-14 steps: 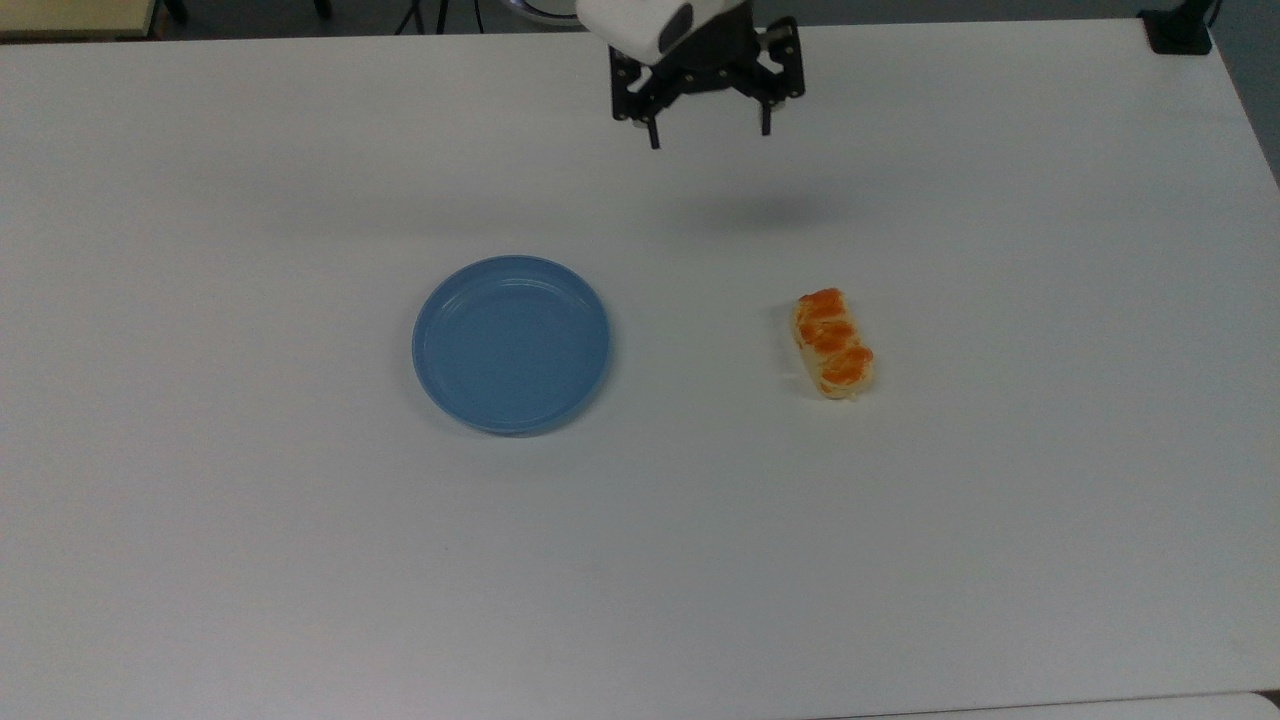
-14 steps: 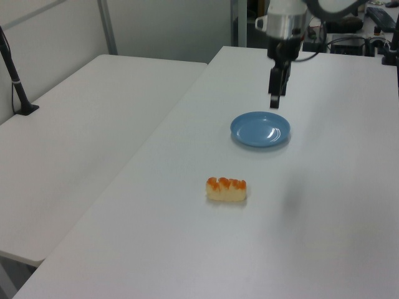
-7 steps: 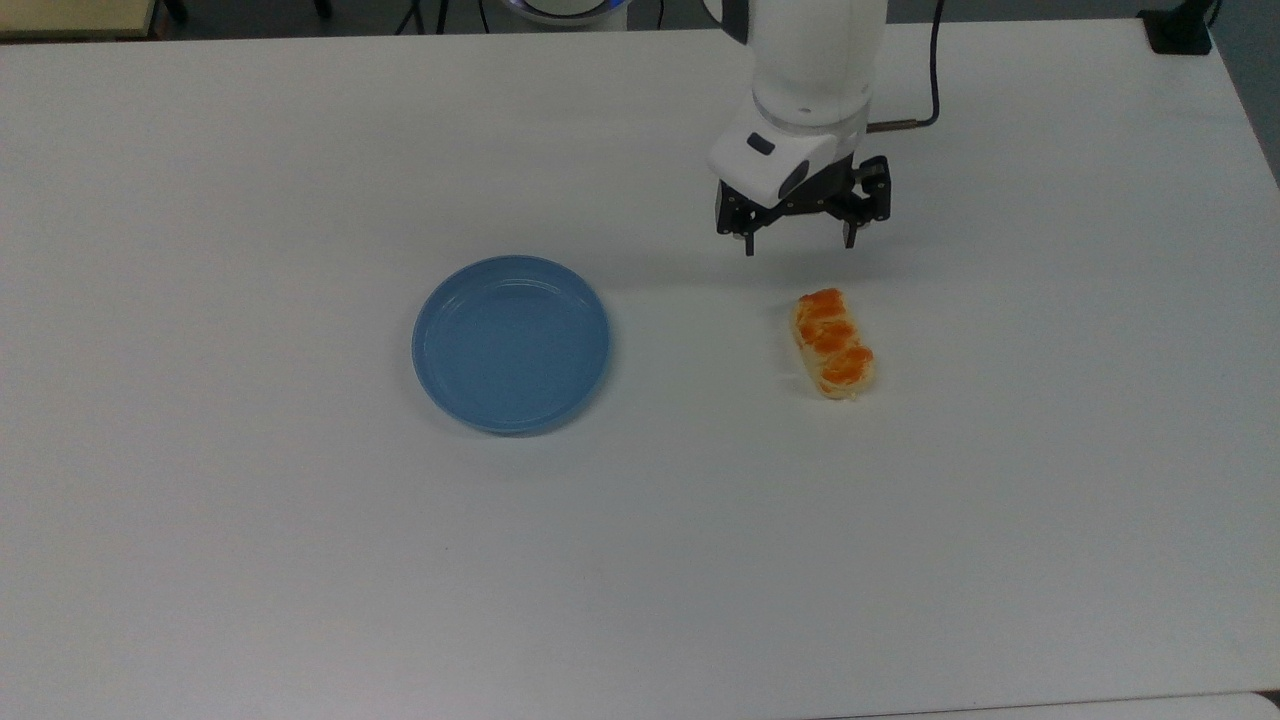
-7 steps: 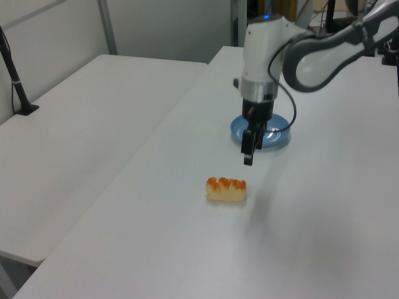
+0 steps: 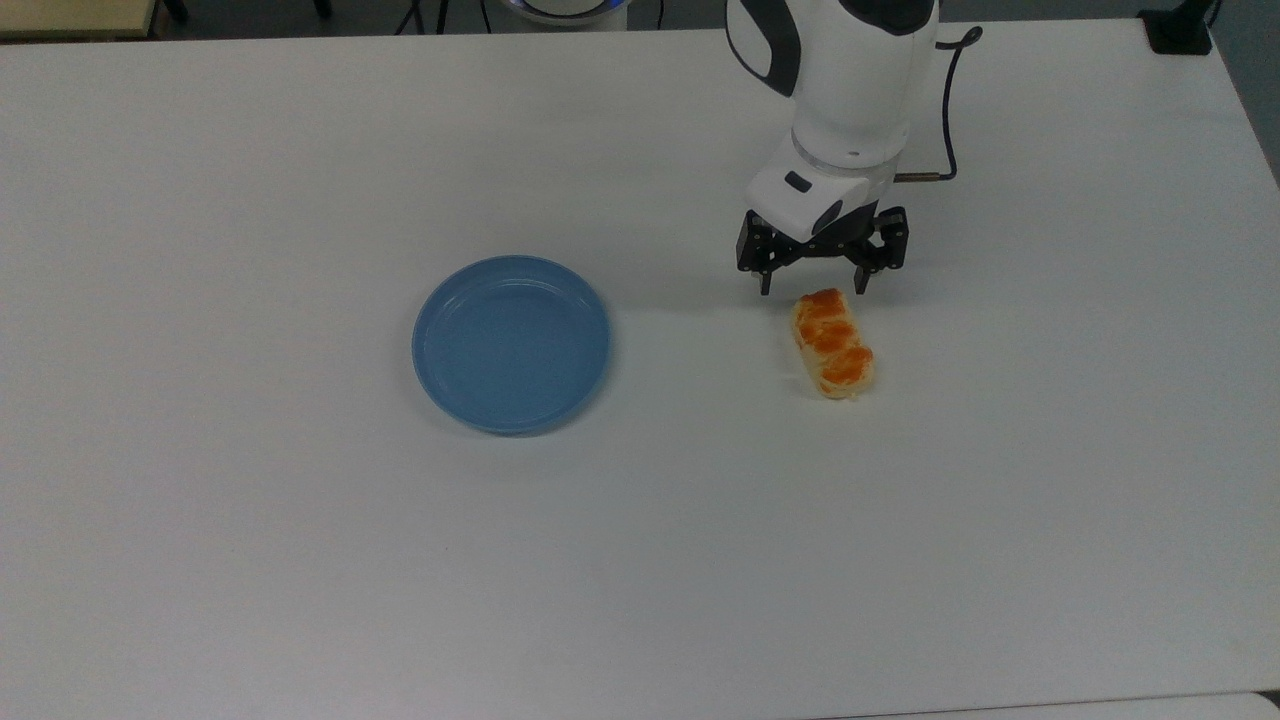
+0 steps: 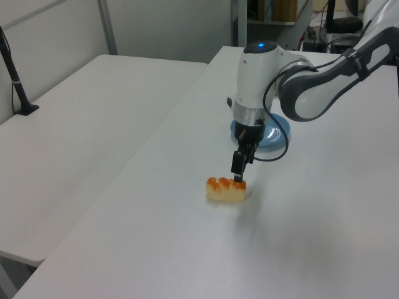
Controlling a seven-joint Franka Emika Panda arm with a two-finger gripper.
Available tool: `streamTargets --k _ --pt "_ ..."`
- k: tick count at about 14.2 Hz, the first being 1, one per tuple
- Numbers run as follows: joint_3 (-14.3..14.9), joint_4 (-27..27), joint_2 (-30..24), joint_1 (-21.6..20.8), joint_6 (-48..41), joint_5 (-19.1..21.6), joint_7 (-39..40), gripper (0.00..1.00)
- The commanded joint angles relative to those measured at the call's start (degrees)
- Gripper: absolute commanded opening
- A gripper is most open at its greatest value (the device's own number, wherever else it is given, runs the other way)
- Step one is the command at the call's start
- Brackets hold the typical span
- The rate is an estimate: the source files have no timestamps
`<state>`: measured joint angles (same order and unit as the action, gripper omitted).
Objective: Put the bread onto the plate
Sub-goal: 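Close the gripper on the bread roll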
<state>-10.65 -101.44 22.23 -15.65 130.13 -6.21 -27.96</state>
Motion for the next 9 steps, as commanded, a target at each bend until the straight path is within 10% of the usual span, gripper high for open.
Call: streamTargets --k 1,5,9 --pt "0.54 1.16 2.99 -1.4 4.15 -2.66 -3.24 1.0" --pt "0.54 1.16 5.63 -1.67 7.14 -3.46 -3.5 0.94" --pt "0.54 1.16 5.81 -1.58 7.5 -3.46 -3.24 0.55"
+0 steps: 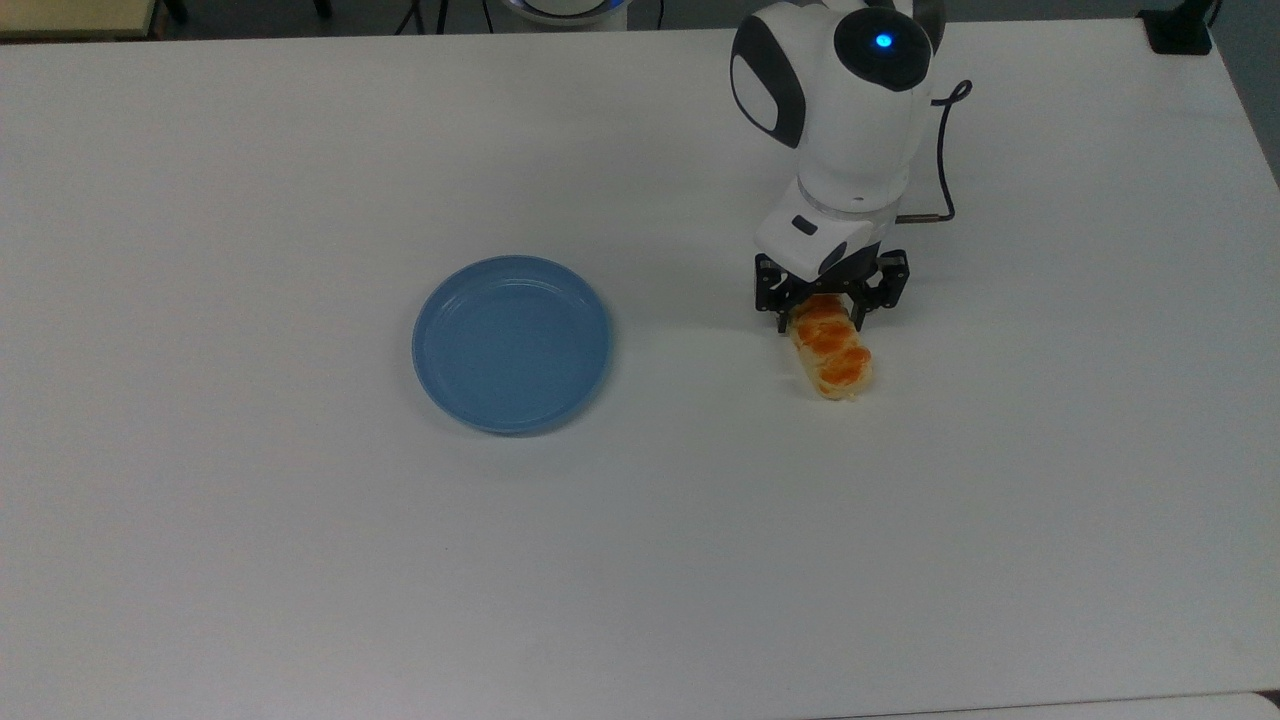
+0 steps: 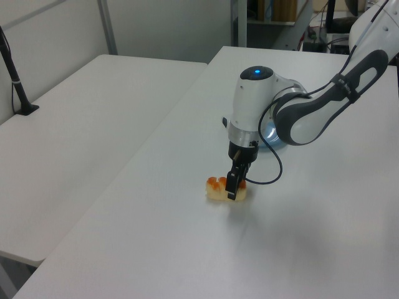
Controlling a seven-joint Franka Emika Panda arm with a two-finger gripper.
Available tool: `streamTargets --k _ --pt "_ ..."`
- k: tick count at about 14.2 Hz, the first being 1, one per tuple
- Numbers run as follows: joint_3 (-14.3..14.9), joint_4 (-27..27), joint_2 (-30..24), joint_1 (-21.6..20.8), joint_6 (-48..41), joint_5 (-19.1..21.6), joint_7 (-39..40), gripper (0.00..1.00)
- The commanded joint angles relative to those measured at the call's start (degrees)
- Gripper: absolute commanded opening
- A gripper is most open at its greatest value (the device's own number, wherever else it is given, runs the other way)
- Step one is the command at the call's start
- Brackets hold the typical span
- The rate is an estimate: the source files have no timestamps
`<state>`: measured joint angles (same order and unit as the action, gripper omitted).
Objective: Put the bread onto the plate
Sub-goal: 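Close the gripper on the bread roll, then lift the bread roll and carry it over the blue plate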
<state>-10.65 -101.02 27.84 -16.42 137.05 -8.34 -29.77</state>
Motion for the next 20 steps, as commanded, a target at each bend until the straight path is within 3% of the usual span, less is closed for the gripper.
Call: streamTargets --k 1,3,5,10,16,20 --pt "0.54 2.13 -0.15 -0.72 0.06 -1.33 -1.08 0.43" --pt "0.89 2.93 -3.12 0.42 -5.01 -1.24 -0.73 0.41" --pt "0.98 2.93 -7.7 4.62 -11.43 -0.81 3.38 0.41" --pt "1.07 2.85 -13.24 16.05 -19.0 -0.45 13.68 0.41" --pt "1.51 0.03 -11.68 24.06 -19.46 -1.24 21.06 0.41" --pt "1.6 -0.14 -6.93 24.6 -15.6 -3.61 20.2 0.41"
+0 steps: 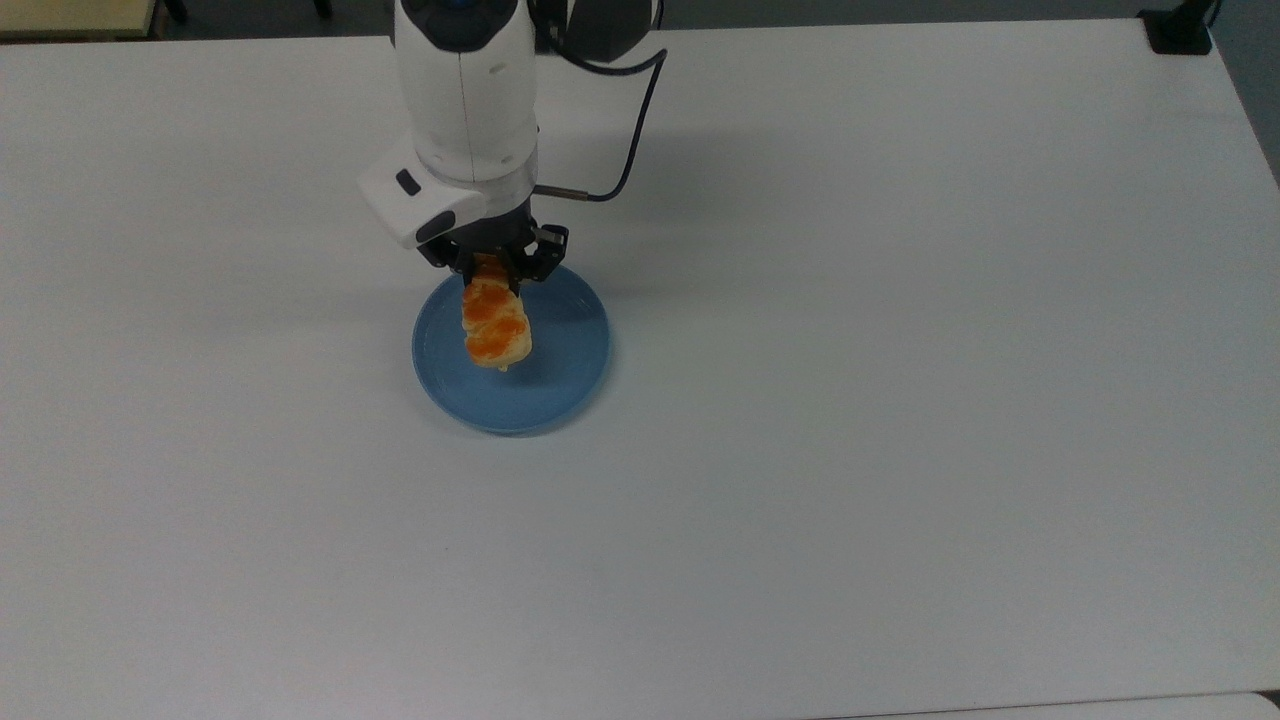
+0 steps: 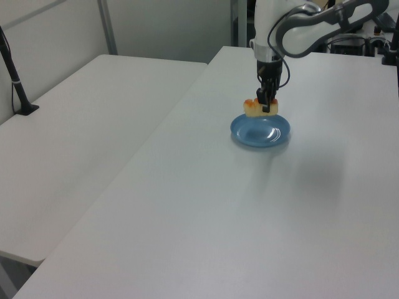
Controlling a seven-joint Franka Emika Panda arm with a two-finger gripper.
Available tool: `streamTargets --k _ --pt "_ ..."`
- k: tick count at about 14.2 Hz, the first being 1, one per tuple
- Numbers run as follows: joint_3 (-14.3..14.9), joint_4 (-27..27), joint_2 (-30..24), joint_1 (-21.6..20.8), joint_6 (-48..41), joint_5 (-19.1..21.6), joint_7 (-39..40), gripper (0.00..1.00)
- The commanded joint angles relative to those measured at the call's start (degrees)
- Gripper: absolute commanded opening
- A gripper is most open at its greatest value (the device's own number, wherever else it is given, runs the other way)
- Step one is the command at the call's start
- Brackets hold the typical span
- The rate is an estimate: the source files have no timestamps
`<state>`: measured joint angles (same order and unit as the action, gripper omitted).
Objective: Put the bread onto the plate
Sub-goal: 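Lower the bread roll onto the plate and open the gripper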
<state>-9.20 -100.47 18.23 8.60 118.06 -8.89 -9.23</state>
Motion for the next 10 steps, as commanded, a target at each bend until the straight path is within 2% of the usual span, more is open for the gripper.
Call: streamTargets --k 1,4,5,6,10 --pt "0.15 -0.78 3.47 -0.43 5.14 -3.41 -1.48 0.41" --pt "0.15 -0.7 5.67 -0.87 8.14 -4.12 -3.87 0.41" --pt "0.15 -0.78 5.76 -0.87 7.97 -6.3 -3.87 0.68" --pt "0.15 -0.7 5.85 -0.87 7.89 -7.01 -4.13 1.0" --pt "0.06 -0.17 4.98 -1.31 3.69 -7.37 -7.47 1.0"
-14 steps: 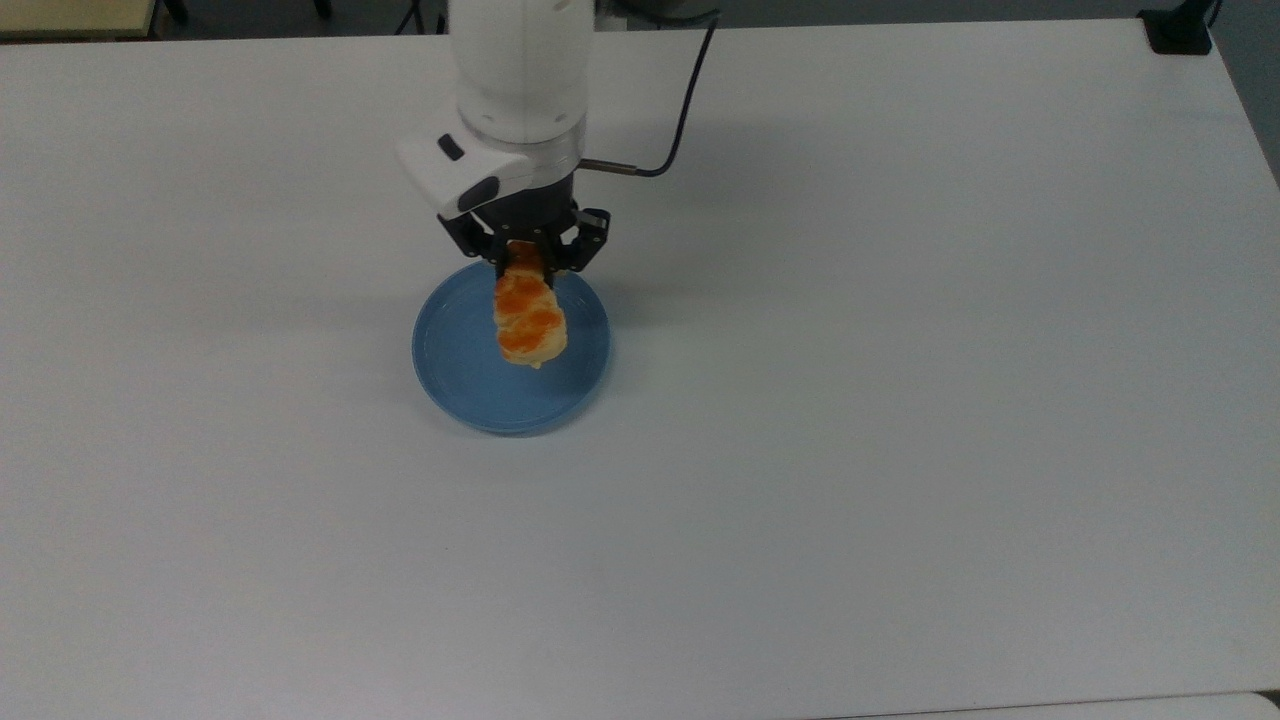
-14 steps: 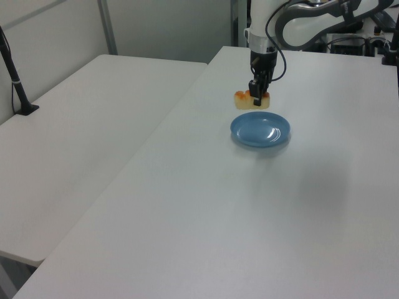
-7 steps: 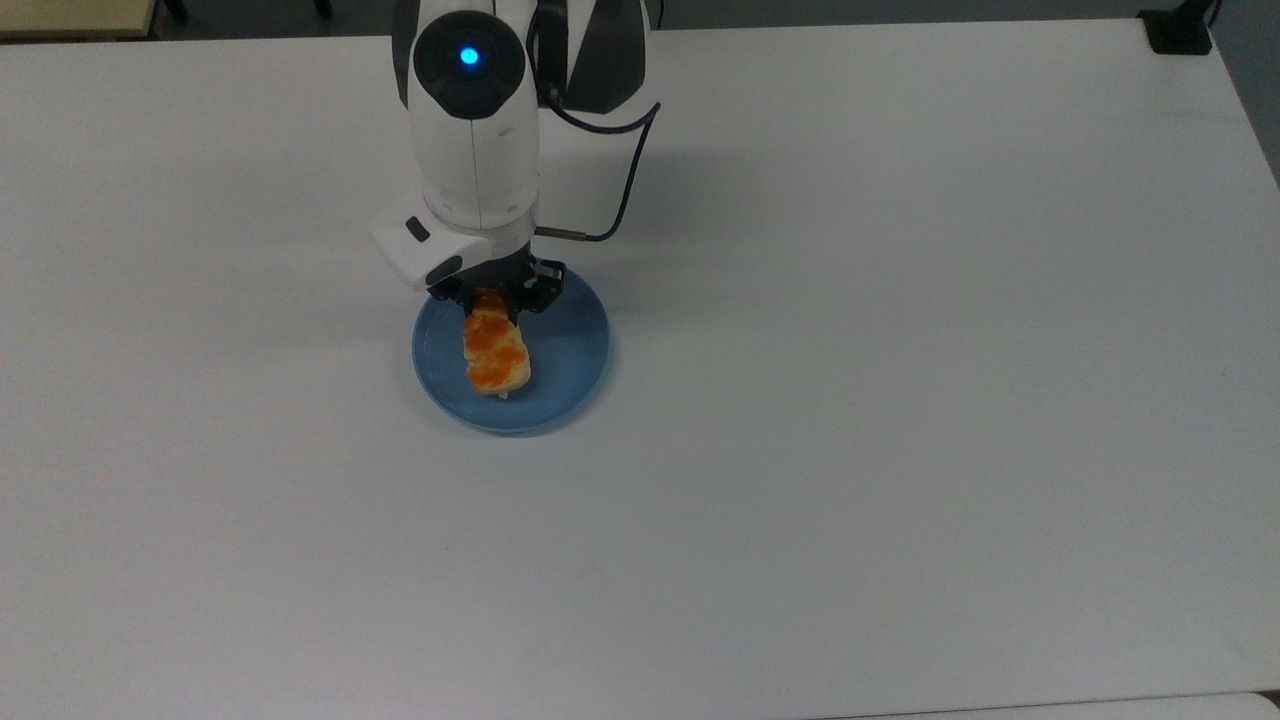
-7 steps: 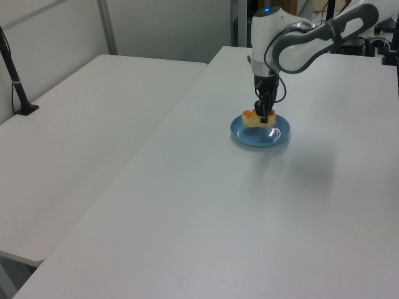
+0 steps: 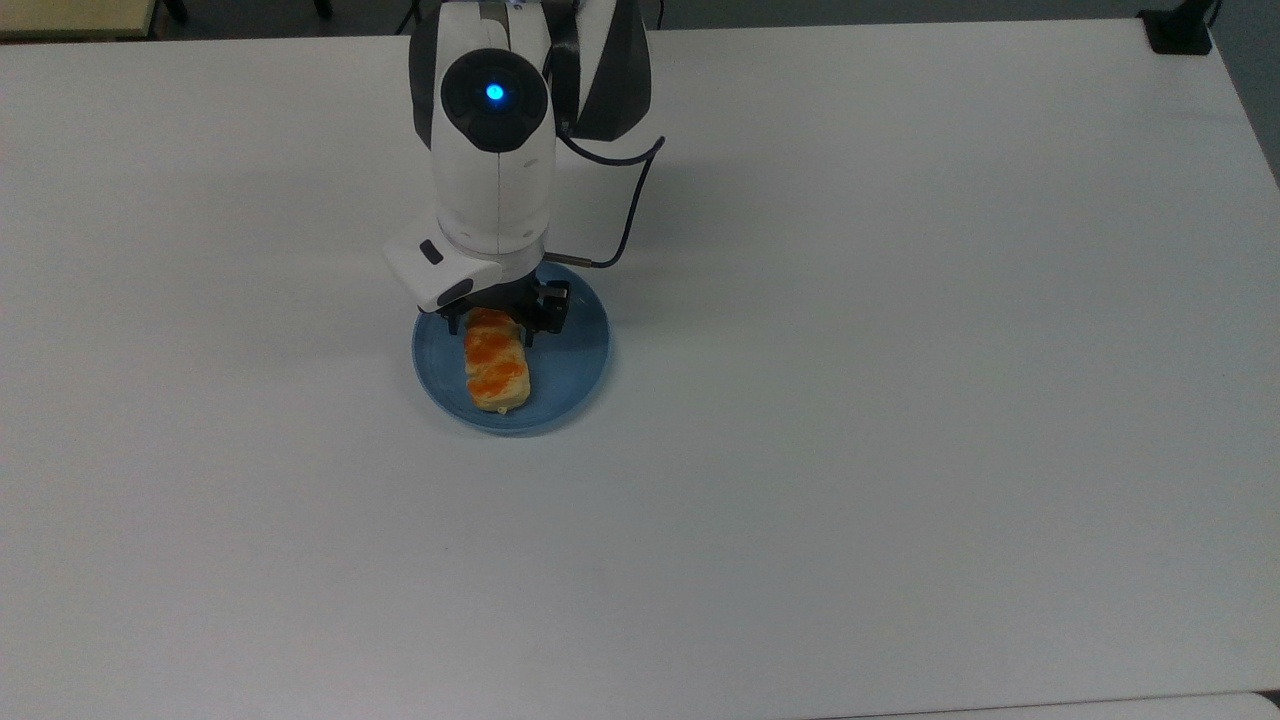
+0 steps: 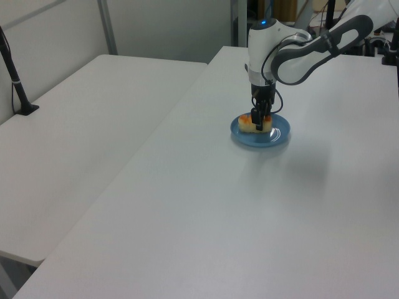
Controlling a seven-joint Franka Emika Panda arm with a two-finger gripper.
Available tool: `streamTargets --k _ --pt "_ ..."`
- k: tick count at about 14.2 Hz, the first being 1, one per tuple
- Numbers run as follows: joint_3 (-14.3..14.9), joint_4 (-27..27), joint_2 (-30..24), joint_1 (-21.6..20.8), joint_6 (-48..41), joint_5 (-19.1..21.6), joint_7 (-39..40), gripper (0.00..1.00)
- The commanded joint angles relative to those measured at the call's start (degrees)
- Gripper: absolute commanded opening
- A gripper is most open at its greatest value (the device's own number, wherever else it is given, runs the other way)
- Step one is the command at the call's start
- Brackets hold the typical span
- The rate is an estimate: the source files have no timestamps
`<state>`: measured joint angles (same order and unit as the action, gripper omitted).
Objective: Put the bread onto the plate
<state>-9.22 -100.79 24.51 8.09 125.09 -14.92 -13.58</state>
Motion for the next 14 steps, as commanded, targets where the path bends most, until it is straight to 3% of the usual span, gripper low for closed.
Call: streamTargets --k 1,5,9,11,14 --pt "0.08 0.41 -3.57 -0.8 -7.11 -1.25 -2.94 1.0" --pt "-0.09 2.17 -10.17 -0.8 -19.23 -0.9 -4.86 1.0" --pt "0.61 3.14 -20.45 -0.45 -27.17 0.93 -6.28 1.0" --pt "2.53 3.14 -24.49 -0.97 -28.58 4.97 -6.1 1.0" --pt "6.39 3.05 -28.37 -4.91 -29.29 7.01 -5.14 1.0"
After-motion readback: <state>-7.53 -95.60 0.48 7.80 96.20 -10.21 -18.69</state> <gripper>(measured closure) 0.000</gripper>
